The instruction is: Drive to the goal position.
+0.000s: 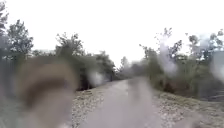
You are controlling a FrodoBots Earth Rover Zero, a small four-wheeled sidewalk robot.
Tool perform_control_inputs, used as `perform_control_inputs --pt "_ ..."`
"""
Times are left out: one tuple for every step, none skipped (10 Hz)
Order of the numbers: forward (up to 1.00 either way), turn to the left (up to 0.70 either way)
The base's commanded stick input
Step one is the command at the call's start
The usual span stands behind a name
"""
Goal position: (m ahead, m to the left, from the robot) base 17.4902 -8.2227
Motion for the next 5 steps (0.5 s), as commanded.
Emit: perform_control_inputs --pt "0.45 0.0" --pt "0.45 0.0" --pt "0.45 0.0" --pt "0.45 0.0" --pt "0.45 0.0"
